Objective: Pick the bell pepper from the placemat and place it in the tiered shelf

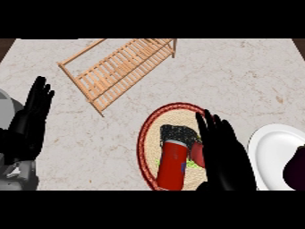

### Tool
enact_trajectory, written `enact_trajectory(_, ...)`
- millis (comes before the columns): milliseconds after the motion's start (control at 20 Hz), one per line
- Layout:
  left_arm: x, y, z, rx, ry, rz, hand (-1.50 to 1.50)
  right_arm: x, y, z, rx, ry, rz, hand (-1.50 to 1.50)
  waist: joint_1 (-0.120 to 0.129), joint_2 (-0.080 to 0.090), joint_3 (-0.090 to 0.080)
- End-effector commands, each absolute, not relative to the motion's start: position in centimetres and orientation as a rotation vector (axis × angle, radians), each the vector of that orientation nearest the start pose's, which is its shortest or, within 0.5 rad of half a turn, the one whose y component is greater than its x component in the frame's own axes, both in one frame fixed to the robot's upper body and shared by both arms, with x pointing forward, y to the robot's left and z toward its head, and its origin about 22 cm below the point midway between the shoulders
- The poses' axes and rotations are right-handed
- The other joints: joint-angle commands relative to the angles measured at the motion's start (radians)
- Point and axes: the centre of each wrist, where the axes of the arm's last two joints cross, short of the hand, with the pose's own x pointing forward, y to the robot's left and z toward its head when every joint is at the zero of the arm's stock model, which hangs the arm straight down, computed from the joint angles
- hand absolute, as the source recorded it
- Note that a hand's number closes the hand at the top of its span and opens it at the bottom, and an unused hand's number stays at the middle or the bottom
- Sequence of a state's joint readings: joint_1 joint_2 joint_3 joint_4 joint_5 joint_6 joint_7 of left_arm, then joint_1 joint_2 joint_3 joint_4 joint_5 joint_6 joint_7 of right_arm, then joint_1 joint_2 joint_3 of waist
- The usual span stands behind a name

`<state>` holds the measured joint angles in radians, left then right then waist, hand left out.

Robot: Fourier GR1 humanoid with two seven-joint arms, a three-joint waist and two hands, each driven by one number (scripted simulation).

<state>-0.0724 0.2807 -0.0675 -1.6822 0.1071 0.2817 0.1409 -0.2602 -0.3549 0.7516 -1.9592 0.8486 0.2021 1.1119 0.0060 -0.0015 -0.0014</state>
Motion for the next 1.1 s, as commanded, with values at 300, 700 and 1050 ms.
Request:
enact_trajectory(300, 25.3, 26.9, 6.3, 0.227, -1.603, 0.049, 0.0, 19.1, -12.0, 9.0, -1.011, -0.987, 1.067, -1.5, -0.007, 0.0, 0.001)
enact_trajectory(700, 24.4, 26.1, 6.2, 0.262, -1.615, 0.043, 0.0, 21.5, -14.1, 5.3, -1.013, -0.953, 1.052, -1.5, -0.004, 0.001, 0.002)
enact_trajectory(1050, 25.9, 27.2, 4.9, 0.247, -1.603, 0.03, 0.0, 19.6, -12.8, 3.9, -1.002, -1.016, 1.058, -1.5, -0.008, 0.001, 0.001)
